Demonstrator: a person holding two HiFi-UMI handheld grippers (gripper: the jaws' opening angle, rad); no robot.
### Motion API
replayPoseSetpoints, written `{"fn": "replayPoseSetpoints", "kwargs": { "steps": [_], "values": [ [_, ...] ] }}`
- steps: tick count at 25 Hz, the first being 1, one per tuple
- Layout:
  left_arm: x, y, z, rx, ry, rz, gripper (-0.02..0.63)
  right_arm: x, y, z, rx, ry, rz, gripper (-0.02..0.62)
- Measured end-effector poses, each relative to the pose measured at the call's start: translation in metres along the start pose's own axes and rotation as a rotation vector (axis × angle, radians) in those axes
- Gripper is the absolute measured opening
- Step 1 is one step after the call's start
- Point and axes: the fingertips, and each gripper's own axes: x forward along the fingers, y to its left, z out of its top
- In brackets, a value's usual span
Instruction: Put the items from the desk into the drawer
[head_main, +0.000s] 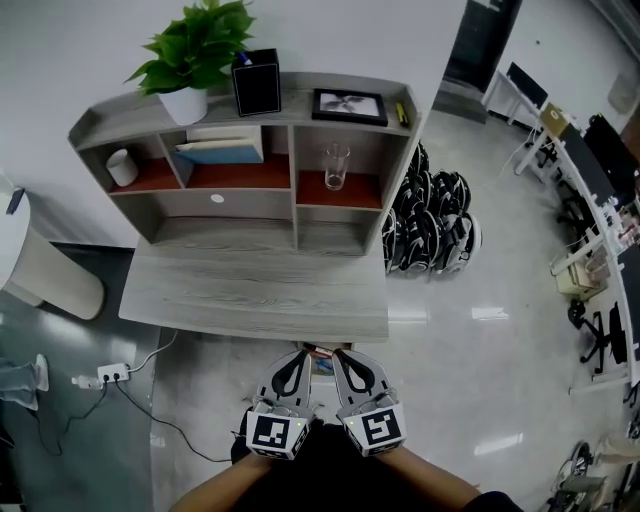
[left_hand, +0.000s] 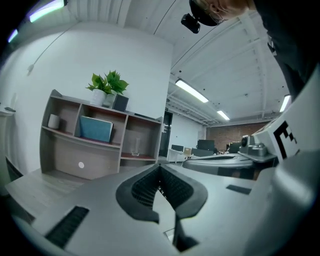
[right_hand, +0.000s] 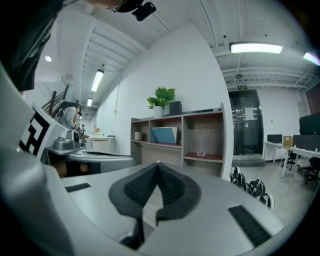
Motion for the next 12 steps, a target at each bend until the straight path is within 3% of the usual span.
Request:
{"fn": "replayPoseSetpoints", "kwargs": {
  "steps": [6,12],
  "values": [
    [-0.009,0.004,-0.009,0.002,0.018,0.029,0.012,-0.009,0.002,-0.009,0.008,0.033,-0.004,0.017],
    [-0.016,0.010,-0.012,-0.017,0.017,0.047,0.012,-0.010,0.009,-0.021,0.014,0.064,0.056,0.017]
  ]
}}
